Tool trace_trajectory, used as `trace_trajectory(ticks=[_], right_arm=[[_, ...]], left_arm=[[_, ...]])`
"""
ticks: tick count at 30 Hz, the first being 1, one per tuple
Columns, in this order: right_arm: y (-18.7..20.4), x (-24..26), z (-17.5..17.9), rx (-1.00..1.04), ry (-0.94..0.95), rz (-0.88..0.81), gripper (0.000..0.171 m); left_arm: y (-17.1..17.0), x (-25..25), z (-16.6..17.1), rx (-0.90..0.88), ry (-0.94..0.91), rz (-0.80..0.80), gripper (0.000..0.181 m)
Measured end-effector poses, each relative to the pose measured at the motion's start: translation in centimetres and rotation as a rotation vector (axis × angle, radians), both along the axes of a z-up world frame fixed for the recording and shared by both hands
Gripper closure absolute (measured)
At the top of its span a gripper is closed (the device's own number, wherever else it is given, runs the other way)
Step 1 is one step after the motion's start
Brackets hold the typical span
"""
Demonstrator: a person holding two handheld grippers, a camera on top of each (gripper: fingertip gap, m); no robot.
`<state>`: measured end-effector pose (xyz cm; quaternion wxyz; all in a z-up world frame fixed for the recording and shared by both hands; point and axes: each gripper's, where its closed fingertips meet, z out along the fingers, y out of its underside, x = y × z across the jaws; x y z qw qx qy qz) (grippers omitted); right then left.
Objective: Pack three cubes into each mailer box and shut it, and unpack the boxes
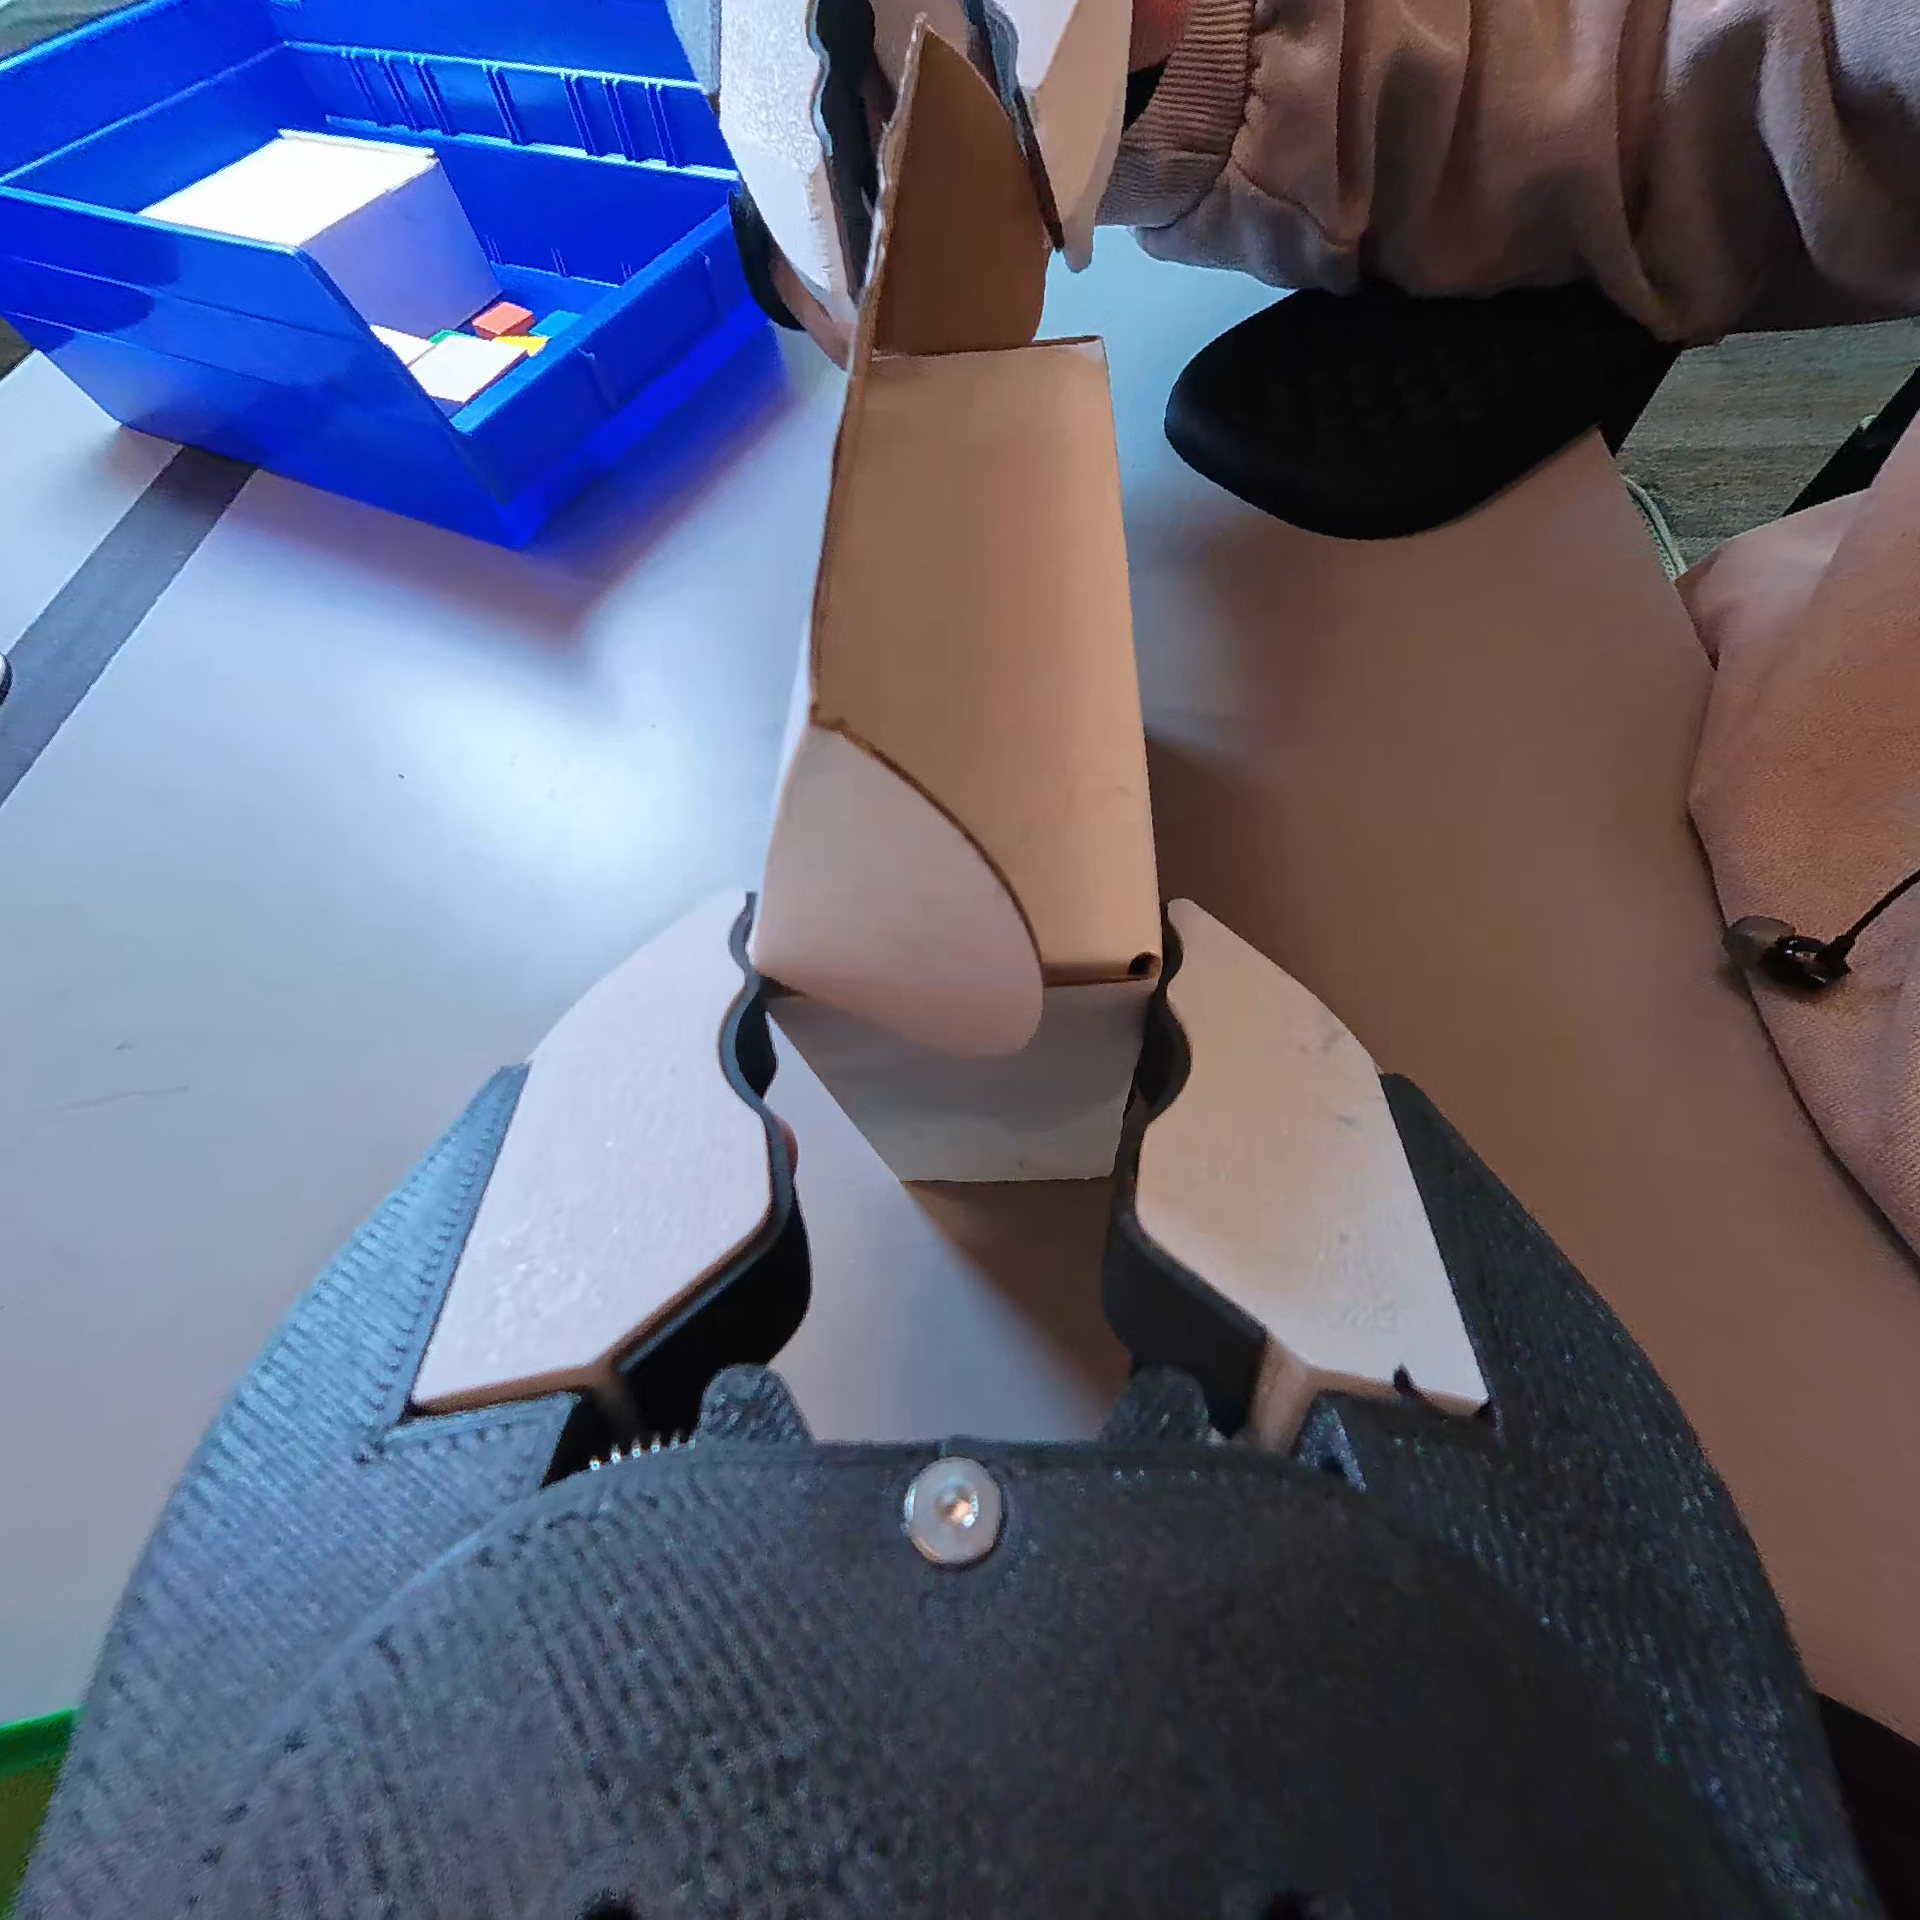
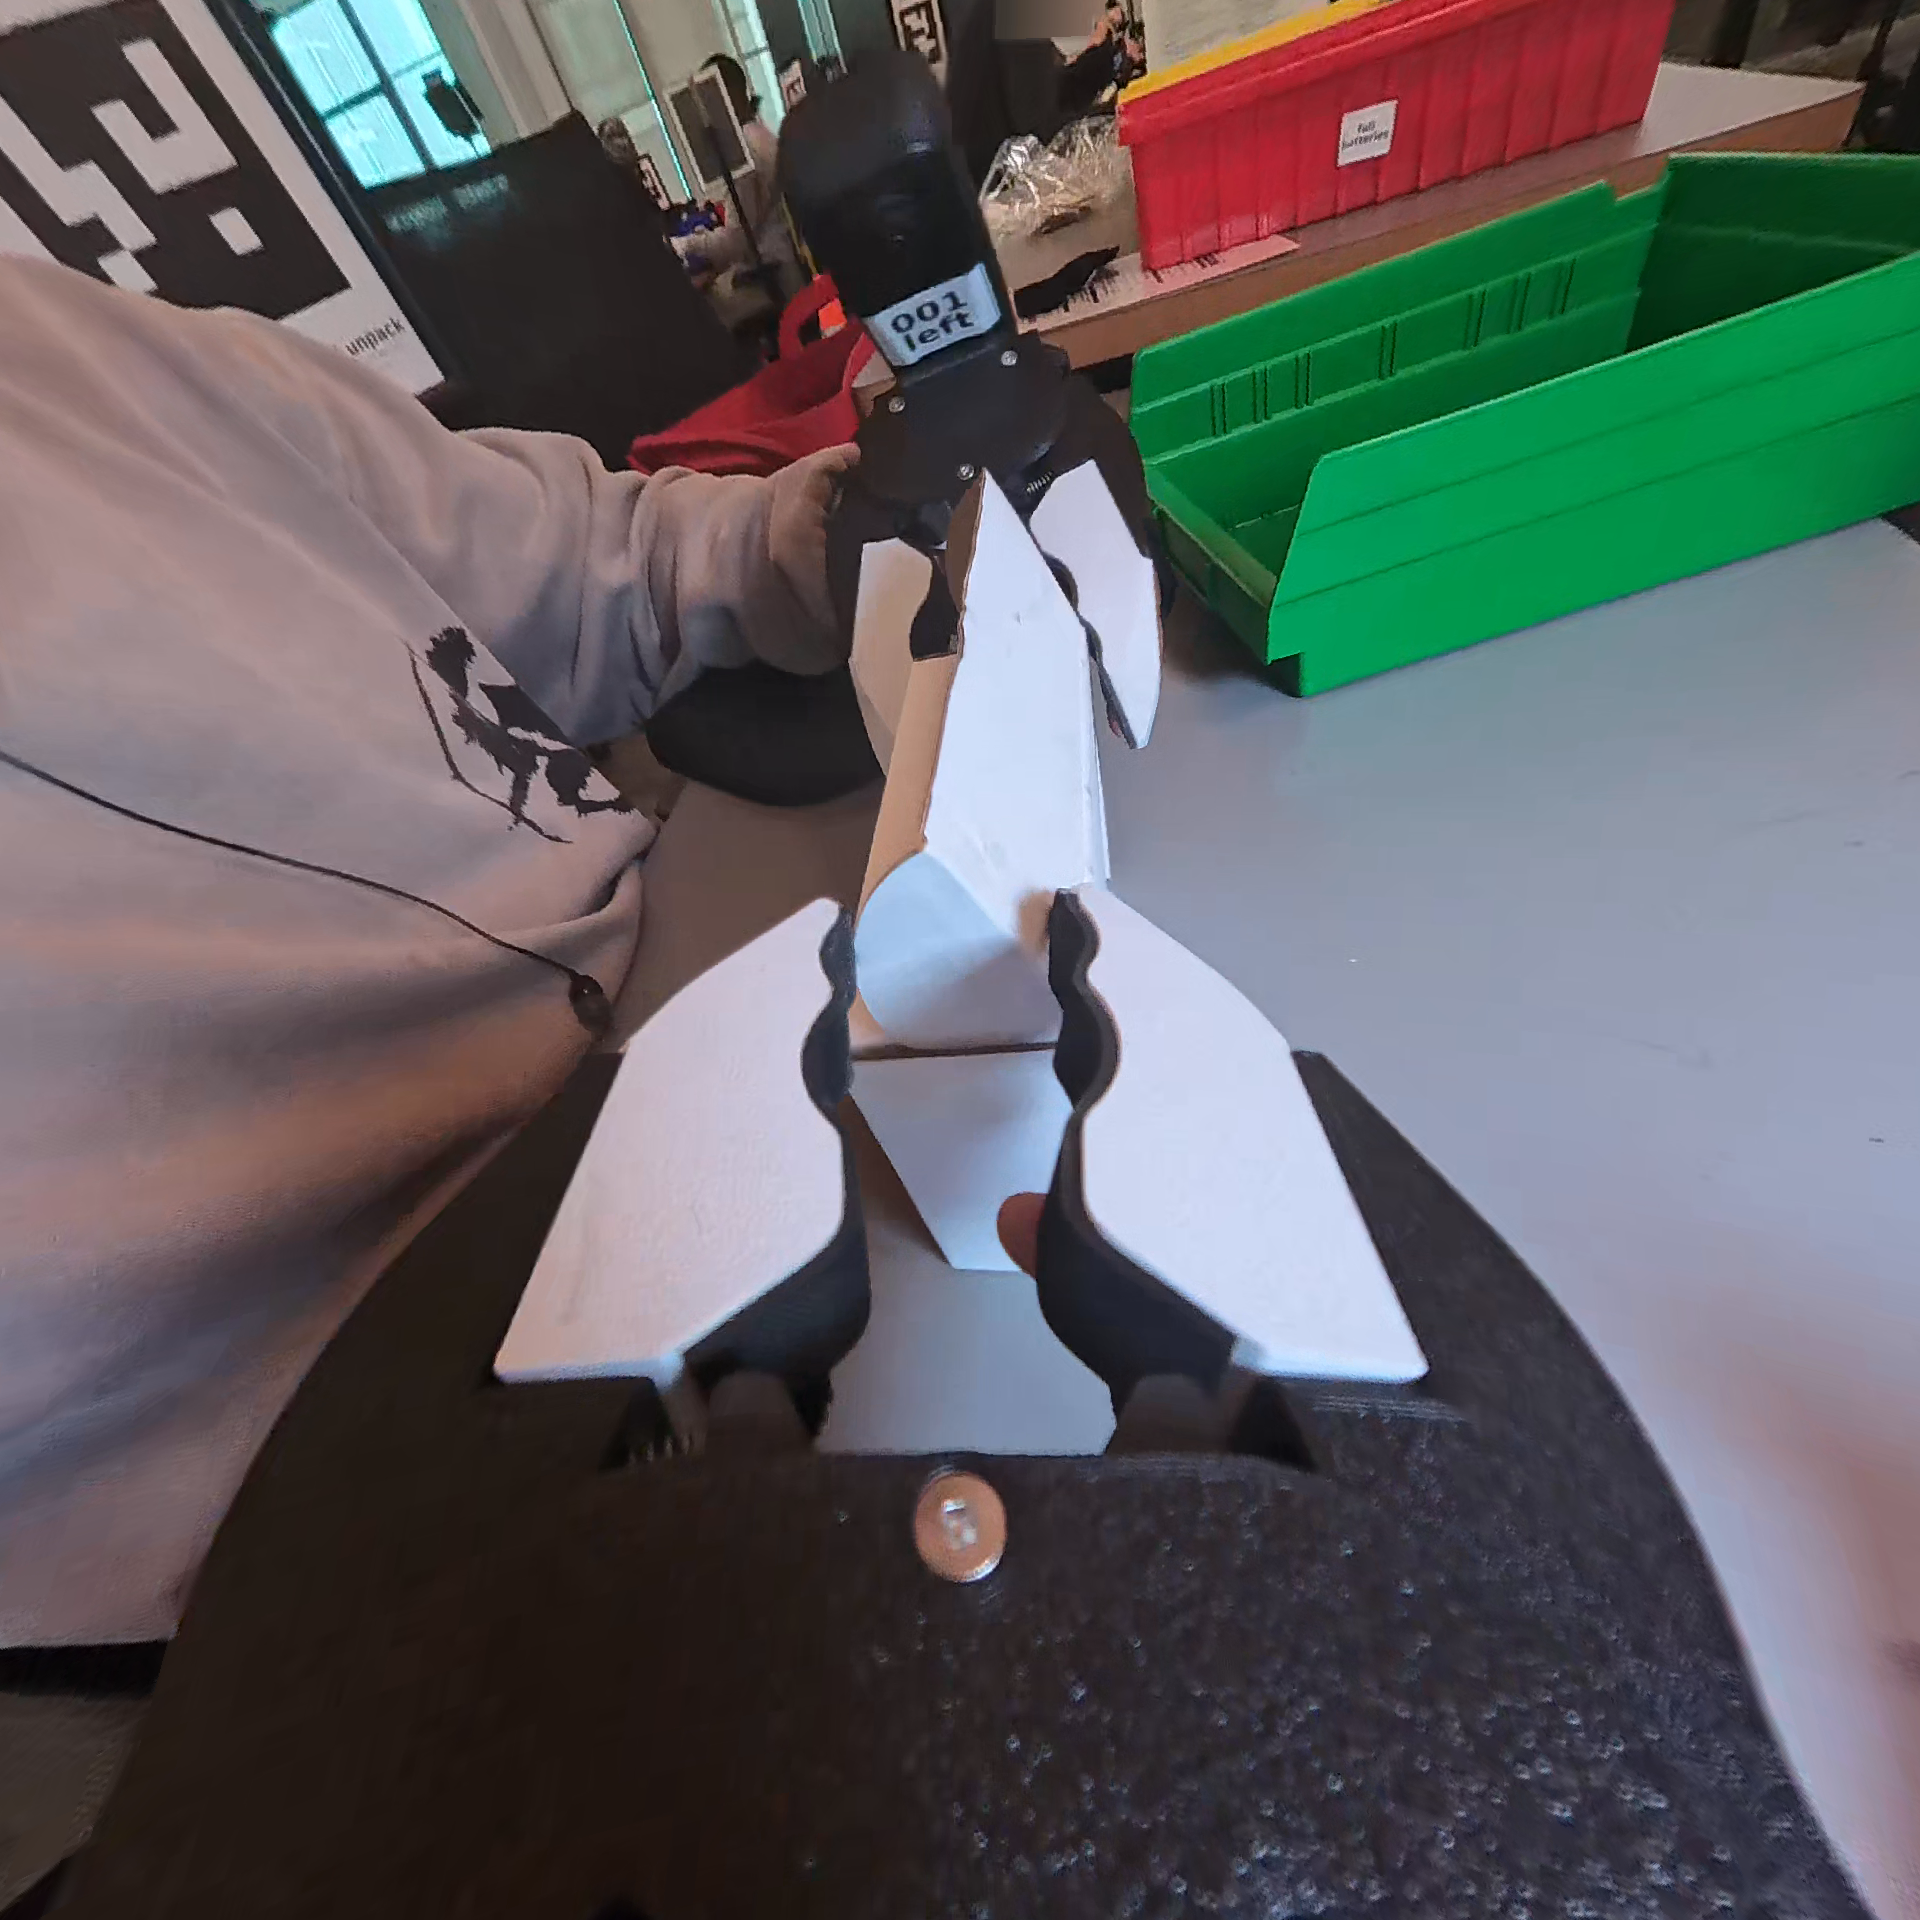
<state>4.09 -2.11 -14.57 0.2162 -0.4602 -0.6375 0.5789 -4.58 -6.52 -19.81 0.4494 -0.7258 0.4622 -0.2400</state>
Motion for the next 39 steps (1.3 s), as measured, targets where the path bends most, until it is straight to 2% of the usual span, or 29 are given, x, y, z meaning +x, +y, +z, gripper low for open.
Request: trace_trajectory(ticks=[7, 10, 14, 16, 21, 24, 25, 28, 35, 39], right_arm=[[-0.3, 0.2, -0.5, 0.188, 0.048, -0.042, 0.136], [-0.3, 0.2, -0.4, 0.17, 0.049, -0.049, 0.136], [-0.3, 0.2, -0.4, 0.158, 0.045, -0.043, 0.136], [-0.3, 0.2, -0.4, 0.162, 0.045, -0.035, 0.136], [-0.4, 0.0, -0.4, 0.149, 0.045, -0.026, 0.136], [-0.4, -0.1, -0.4, 0.159, 0.043, -0.036, 0.136], [-0.4, -0.1, -0.4, 0.164, 0.043, -0.04, 0.136], [-0.3, 0.1, -0.4, 0.169, 0.043, -0.055, 0.136], [-0.2, -0.1, -0.4, 0.155, 0.039, -0.067, 0.136], [-0.2, -0.2, -0.3, 0.151, 0.034, -0.071, 0.135]], left_arm=[[-0.1, 0.0, 0.0, 0.008, -0.005, 0.017, 0.112], [-0.6, 0.0, 0.4, 0.024, -0.051, -0.025, 0.115], [-2.1, -2.4, 4.9, 0.028, -0.311, -0.108, 0.117], [-1.9, -4.1, 6.4, 0.049, -0.358, -0.105, 0.122], [-1.8, -3.4, 5.5, 0.023, -0.234, -0.196, 0.126], [-1.6, -2.0, 5.5, 0.001, -0.231, -0.237, 0.149], [-1.6, -1.7, 5.6, -0.012, -0.239, -0.247, 0.15], [-0.8, -1.9, 6.0, -0.039, -0.28, -0.172, 0.152], [0.1, -2.2, 6.3, -0.23, -0.44, -0.014, 0.154], [0.7, -2.4, 6.5, -0.343, -0.536, 0.003, 0.155]])
